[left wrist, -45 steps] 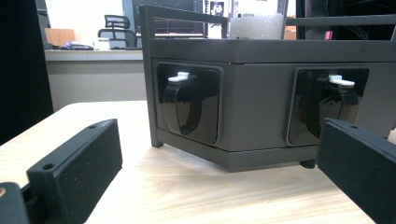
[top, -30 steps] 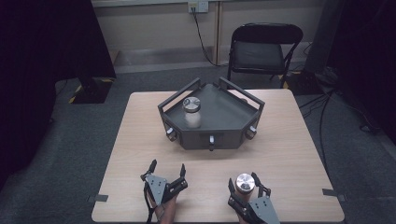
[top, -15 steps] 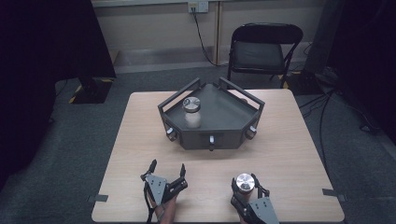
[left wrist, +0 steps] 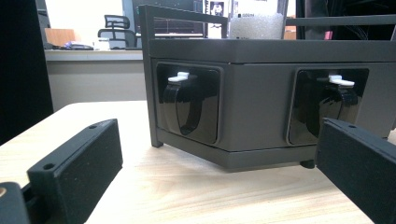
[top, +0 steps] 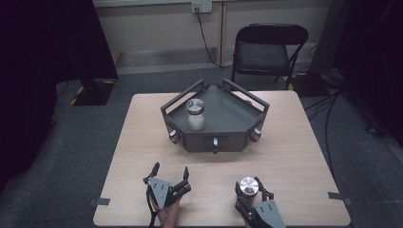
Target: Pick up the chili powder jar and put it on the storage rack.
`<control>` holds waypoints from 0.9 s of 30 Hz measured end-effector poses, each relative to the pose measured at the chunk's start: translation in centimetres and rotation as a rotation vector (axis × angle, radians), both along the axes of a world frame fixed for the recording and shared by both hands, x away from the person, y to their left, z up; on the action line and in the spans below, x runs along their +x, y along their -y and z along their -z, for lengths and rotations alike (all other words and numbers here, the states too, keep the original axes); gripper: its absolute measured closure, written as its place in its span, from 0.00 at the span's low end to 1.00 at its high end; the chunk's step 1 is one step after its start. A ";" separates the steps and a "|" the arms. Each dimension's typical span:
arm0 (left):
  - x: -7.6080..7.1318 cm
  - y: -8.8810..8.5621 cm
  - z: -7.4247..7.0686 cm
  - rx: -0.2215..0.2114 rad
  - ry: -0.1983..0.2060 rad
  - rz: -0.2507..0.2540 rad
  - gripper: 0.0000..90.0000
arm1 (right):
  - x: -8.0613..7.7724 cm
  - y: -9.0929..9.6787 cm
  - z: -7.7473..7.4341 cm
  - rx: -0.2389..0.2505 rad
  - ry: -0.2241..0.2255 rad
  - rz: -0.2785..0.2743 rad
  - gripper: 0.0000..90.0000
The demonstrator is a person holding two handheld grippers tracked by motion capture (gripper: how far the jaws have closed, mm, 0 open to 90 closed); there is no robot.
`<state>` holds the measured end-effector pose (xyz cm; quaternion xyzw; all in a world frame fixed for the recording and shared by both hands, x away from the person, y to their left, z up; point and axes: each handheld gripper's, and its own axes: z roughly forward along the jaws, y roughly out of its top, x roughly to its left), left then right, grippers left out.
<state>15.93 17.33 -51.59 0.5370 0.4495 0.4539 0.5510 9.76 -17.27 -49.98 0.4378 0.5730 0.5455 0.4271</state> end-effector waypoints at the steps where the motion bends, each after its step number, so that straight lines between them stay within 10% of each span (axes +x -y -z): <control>1: 0.0 0.0 0.0 0.000 0.000 0.000 0.01 | 0.0 0.0 0.0 0.002 0.004 -0.002 0.39; 27: 0.0 0.0 0.0 0.000 0.001 0.000 0.01 | 1.1 2.1 -2.1 0.000 0.005 -0.088 0.39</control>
